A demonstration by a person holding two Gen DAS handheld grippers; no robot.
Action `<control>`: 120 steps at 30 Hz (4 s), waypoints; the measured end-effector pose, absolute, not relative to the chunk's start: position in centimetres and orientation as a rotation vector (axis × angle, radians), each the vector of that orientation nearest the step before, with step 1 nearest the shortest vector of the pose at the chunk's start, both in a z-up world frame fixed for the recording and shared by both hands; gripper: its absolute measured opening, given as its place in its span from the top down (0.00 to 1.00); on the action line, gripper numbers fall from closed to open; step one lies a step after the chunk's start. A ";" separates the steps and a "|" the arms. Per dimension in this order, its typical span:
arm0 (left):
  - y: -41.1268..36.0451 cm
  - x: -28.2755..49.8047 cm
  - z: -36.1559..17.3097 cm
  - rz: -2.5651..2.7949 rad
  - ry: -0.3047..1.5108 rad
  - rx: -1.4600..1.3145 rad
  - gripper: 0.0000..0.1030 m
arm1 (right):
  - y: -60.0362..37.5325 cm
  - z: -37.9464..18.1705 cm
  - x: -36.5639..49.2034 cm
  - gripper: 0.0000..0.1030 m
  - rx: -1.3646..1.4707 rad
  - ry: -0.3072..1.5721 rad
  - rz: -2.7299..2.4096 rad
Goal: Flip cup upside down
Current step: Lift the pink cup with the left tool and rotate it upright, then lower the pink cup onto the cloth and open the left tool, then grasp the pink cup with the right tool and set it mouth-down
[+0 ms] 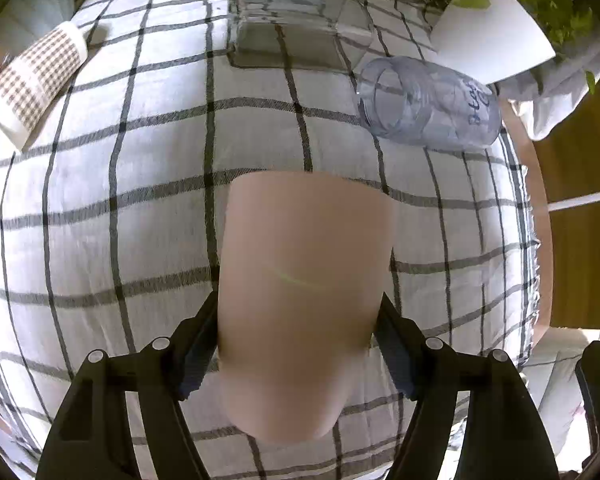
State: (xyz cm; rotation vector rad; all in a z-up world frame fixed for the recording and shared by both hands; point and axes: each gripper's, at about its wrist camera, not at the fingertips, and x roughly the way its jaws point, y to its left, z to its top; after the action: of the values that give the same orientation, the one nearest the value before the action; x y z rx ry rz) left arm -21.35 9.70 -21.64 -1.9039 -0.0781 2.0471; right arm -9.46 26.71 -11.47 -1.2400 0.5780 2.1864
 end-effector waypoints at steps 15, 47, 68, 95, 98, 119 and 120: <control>9.4 -20.6 -20.2 2.022 -0.054 -1.866 0.16 | 26.5 -11.7 -9.8 0.04 -1.247 0.552 2.174; -6.0 -13.0 -15.5 2.712 0.173 -1.571 0.01 | 14.0 -15.3 -13.6 0.05 -1.504 0.371 2.483; -6.8 -14.3 -18.6 2.710 0.209 -1.576 0.01 | 12.1 -20.0 -16.4 0.36 -1.602 0.374 2.479; -5.3 -15.4 -16.5 2.734 0.232 -1.494 0.01 | 13.0 -15.6 -16.6 0.37 -1.478 0.265 2.525; -5.2 -15.5 -16.3 2.741 0.224 -1.488 0.01 | 13.1 -15.8 -16.3 0.37 -1.491 0.275 2.523; -5.1 -14.0 -15.6 2.795 0.223 -1.543 0.01 | 13.1 -16.4 -15.8 0.36 -1.525 0.286 2.560; -5.1 -13.8 -15.5 2.798 0.217 -1.547 0.01 | 13.1 -16.4 -15.9 0.31 -1.534 0.282 2.558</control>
State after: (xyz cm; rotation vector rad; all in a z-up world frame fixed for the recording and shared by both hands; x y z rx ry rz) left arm -13.78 -5.08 -15.51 -1.5472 0.2172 2.7977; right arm -15.86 13.14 -16.36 -1.5344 0.2821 2.5582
